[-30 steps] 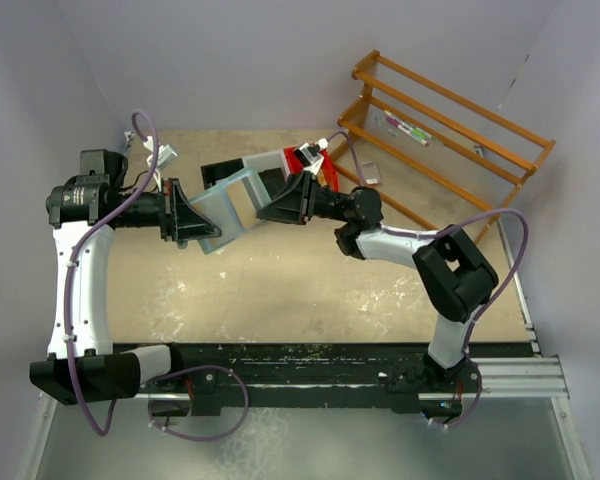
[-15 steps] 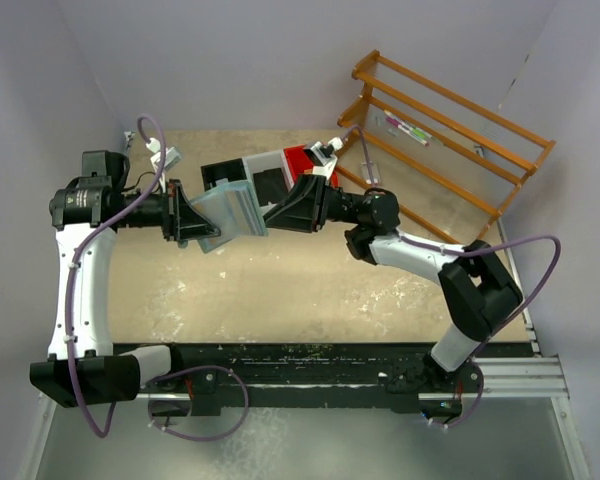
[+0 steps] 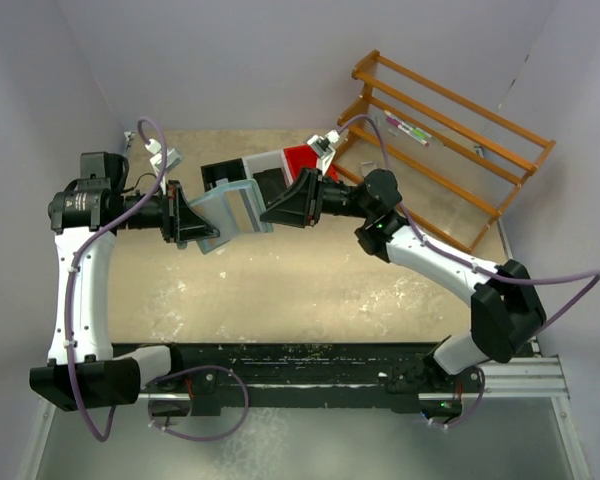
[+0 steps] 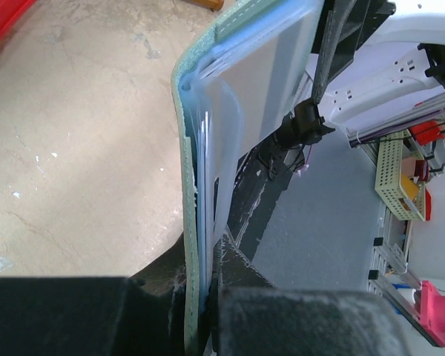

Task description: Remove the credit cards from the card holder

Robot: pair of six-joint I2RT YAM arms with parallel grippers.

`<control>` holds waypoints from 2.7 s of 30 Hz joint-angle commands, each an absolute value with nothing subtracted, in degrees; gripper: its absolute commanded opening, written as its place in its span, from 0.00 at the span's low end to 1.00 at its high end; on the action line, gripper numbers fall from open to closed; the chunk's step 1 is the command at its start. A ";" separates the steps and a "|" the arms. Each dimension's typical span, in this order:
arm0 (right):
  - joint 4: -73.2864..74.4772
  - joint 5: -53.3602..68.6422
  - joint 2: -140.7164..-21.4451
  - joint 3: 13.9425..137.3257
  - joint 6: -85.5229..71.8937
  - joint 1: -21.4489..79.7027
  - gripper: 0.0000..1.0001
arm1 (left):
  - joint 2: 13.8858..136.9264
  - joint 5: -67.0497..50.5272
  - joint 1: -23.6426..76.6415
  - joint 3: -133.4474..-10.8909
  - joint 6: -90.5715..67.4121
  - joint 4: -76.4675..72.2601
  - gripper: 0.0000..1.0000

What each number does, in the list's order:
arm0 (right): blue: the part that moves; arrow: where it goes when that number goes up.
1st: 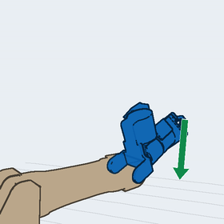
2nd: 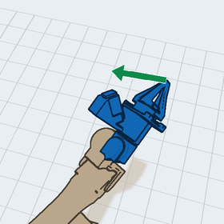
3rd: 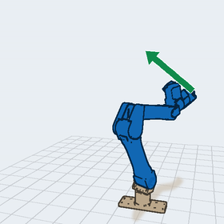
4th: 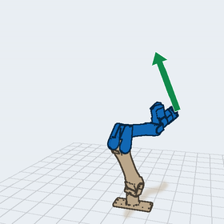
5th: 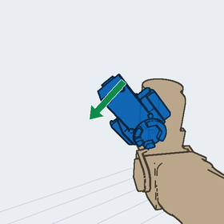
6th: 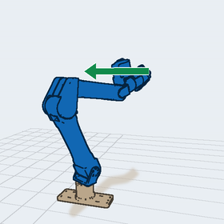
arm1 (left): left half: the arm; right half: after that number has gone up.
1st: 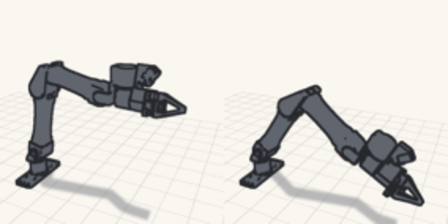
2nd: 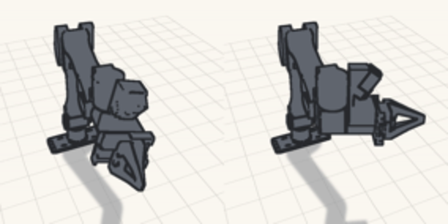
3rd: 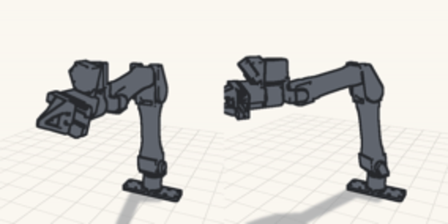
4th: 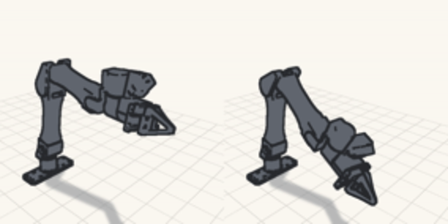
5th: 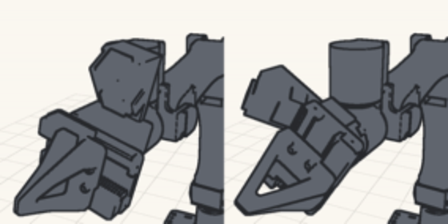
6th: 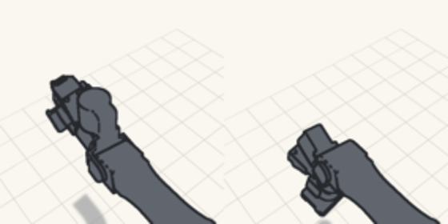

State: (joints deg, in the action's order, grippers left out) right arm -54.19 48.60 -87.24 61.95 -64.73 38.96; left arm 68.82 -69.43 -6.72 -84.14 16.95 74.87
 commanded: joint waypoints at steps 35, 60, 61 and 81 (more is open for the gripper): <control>-56.81 56.21 -86.15 67.85 -62.20 39.55 0.25 | 68.20 -73.83 -7.03 -86.82 17.22 75.24 0.00; -24.75 38.38 -84.38 73.94 -39.58 42.08 0.48 | 68.23 -75.49 -7.03 -87.89 17.42 76.04 0.00; -25.39 39.01 -84.52 73.95 -39.43 42.40 0.50 | 68.18 -75.50 -7.03 -87.89 17.47 76.08 0.00; 1.24 11.70 -77.63 83.37 -19.99 48.34 0.00 | 67.08 -77.78 -7.03 -83.20 22.68 74.67 0.58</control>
State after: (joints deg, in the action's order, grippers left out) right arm -5.50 24.29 -82.78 76.82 -29.04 46.74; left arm 68.64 -74.87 -7.05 -84.79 22.17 77.56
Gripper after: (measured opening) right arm 0.061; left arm 0.552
